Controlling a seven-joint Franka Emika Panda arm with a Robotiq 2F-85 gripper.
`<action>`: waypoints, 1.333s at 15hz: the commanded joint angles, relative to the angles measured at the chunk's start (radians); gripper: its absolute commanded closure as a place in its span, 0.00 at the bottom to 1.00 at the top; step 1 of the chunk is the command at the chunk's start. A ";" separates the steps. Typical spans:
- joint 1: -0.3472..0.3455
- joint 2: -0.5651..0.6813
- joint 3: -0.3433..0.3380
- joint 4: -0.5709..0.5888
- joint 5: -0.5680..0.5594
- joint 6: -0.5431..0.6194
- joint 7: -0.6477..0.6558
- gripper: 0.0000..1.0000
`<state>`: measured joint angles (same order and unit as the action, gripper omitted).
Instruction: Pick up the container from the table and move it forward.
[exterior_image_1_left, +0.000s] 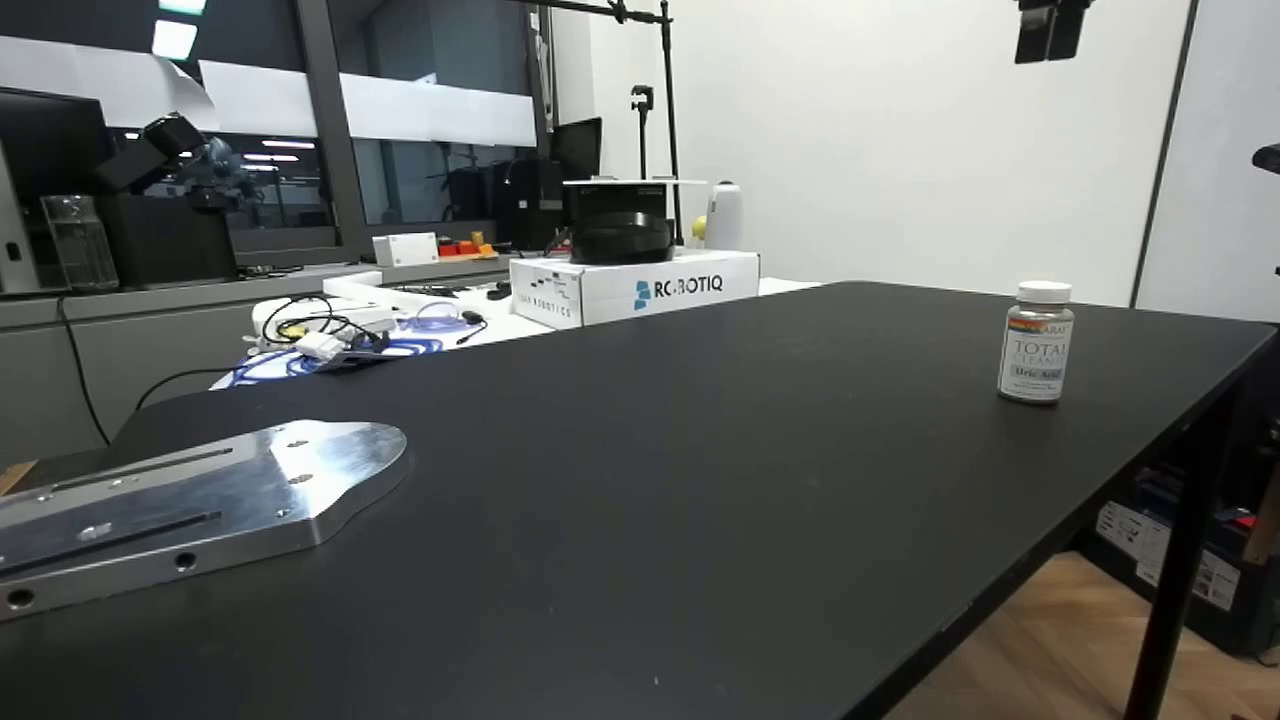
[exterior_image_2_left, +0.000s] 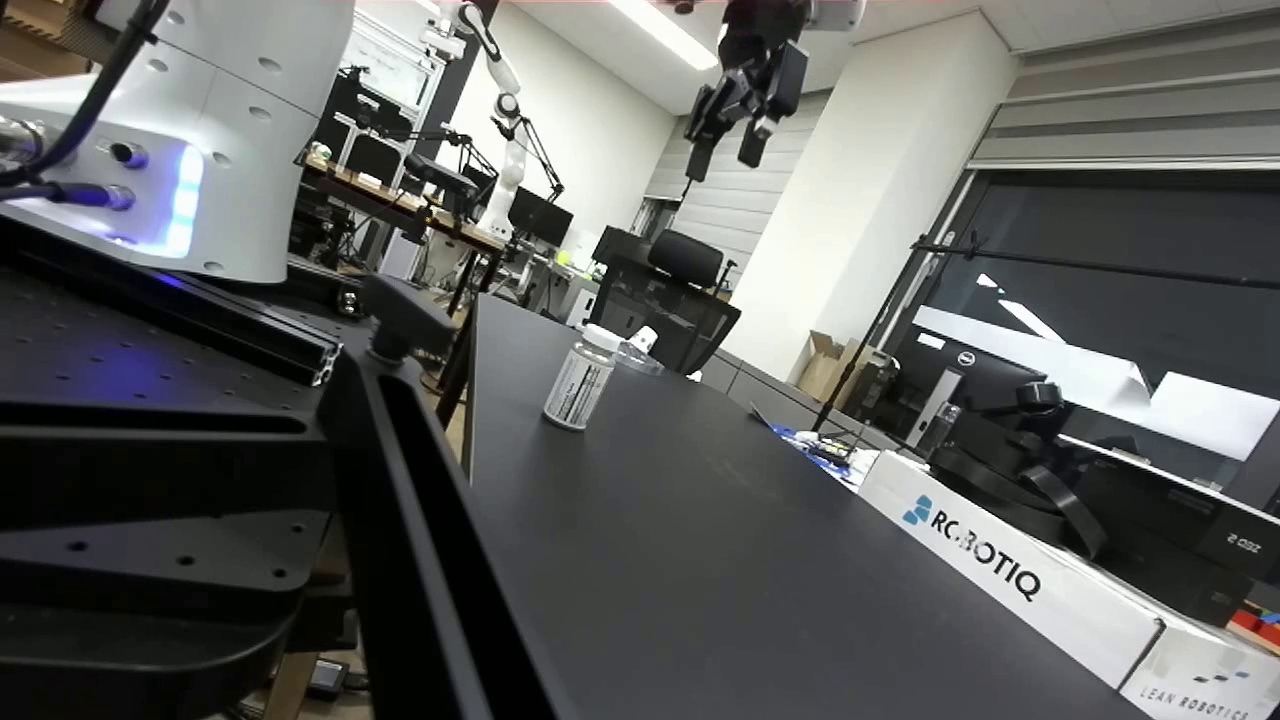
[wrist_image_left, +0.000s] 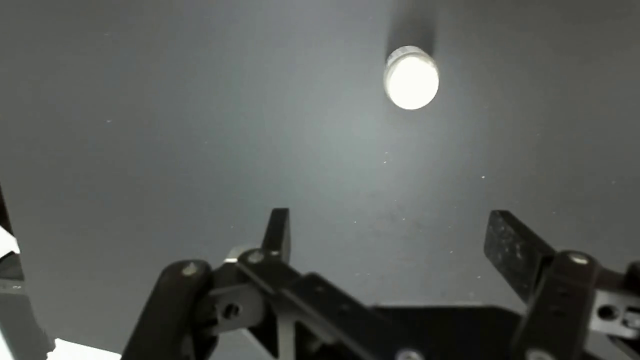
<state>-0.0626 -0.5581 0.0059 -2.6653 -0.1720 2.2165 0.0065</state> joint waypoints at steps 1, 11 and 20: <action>0.042 0.049 0.008 -0.091 0.055 0.105 0.020 0.00; 0.010 0.287 0.008 -0.126 0.133 0.360 0.144 0.00; -0.013 0.399 0.003 -0.125 0.151 0.366 0.209 0.00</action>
<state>-0.0838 -0.1898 0.0130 -2.7913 -0.0369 2.5578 0.1813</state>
